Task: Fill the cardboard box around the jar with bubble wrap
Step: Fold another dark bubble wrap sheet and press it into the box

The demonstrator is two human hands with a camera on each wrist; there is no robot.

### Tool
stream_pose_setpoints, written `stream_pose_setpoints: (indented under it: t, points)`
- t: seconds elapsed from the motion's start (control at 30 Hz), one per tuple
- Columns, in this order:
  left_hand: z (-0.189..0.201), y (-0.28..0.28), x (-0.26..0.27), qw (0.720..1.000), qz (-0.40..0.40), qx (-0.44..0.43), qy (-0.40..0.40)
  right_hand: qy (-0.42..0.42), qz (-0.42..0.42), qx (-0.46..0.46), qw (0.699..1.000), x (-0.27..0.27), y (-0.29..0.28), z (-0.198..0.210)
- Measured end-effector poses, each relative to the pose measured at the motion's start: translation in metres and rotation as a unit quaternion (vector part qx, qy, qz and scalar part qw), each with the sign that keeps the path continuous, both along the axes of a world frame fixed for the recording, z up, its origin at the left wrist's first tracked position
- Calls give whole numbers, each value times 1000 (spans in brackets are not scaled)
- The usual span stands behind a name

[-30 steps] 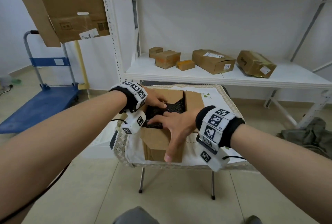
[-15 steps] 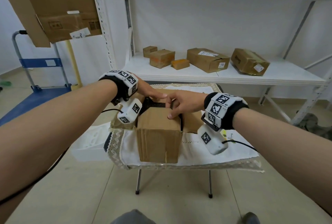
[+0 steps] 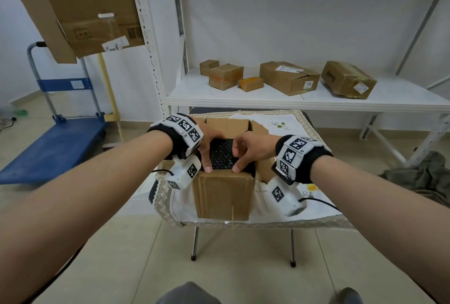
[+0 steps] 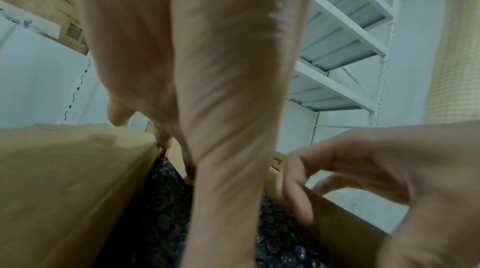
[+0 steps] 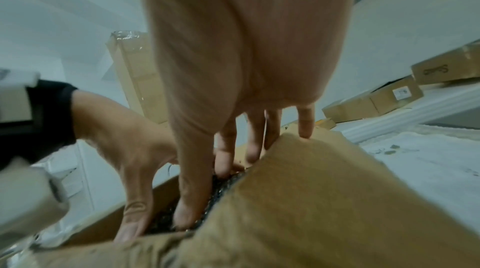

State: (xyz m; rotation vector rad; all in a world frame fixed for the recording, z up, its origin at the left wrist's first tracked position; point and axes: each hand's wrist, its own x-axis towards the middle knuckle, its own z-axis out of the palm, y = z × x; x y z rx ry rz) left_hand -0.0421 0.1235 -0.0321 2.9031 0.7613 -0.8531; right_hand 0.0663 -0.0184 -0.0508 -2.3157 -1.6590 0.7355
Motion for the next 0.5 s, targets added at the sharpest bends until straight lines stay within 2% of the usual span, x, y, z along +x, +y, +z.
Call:
stream_pose_setpoints:
  t: [0.1,0.17,0.23,0.3,0.4,0.5]
  points:
    - [2,-5,-2,1000,-2,22,7,-78,-112,112,984,6,-2,-6]
    - [2,-8,-2,999,-2,34,16,-83,-188,99,974,6,-8,-4]
    - [2,-10,-1,999,1,38,19,-13,-204,43,978,6,-13,-5]
    - [5,-14,-1,999,2,41,20,73,-228,31,970,7,-14,-10]
    - [14,-22,-3,997,-12,68,32,144,-256,70,953,6,-12,-16]
    - [28,-36,-2,993,-21,104,49,157,-253,120,947,0,-18,-6]
